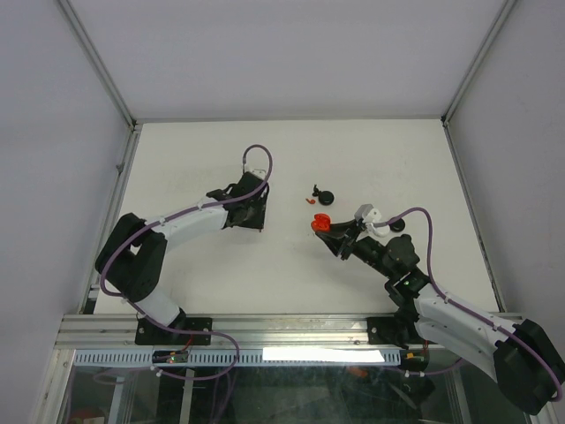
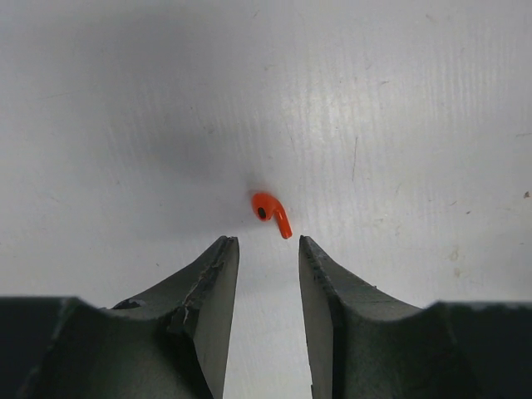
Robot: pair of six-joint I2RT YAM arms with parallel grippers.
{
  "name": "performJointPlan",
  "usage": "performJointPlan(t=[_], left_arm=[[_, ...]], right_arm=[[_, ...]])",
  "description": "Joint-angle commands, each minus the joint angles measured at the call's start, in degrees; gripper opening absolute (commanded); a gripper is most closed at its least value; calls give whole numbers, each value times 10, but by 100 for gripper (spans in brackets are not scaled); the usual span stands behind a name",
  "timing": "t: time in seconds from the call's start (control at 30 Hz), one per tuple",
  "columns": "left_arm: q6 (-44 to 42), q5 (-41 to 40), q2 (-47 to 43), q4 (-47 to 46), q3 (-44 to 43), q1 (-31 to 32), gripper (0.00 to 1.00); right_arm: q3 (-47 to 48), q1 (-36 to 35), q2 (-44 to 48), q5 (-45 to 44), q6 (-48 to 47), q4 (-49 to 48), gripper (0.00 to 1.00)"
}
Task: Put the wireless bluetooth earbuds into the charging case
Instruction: Pick up the earbud from the center of the board.
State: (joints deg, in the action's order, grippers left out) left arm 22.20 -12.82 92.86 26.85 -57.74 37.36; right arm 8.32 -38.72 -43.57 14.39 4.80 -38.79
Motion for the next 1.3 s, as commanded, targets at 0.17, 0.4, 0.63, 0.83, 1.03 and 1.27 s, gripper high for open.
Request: performJointPlan(t=[0.17, 0.4, 0.63, 0.83, 1.03, 1.27], left_arm=[[28, 31, 36, -9, -47, -14, 31], [34, 31, 74, -9, -59, -14, 29], [35, 28, 93, -8, -60, -15, 27], [31, 23, 100, 1, -61, -14, 23], [29, 32, 93, 9, -62, -14, 16], [27, 37, 20, -10, -49, -14, 11]], right_arm=[[1, 2, 9, 0, -3, -25, 0], [4, 2, 8, 0, -3, -19, 0], [3, 2, 8, 0, -3, -21, 0], [4, 2, 12, 0, -6, -18, 0], [9, 2, 12, 4, -8, -12, 0], [10, 2, 9, 11, -9, -21, 0]])
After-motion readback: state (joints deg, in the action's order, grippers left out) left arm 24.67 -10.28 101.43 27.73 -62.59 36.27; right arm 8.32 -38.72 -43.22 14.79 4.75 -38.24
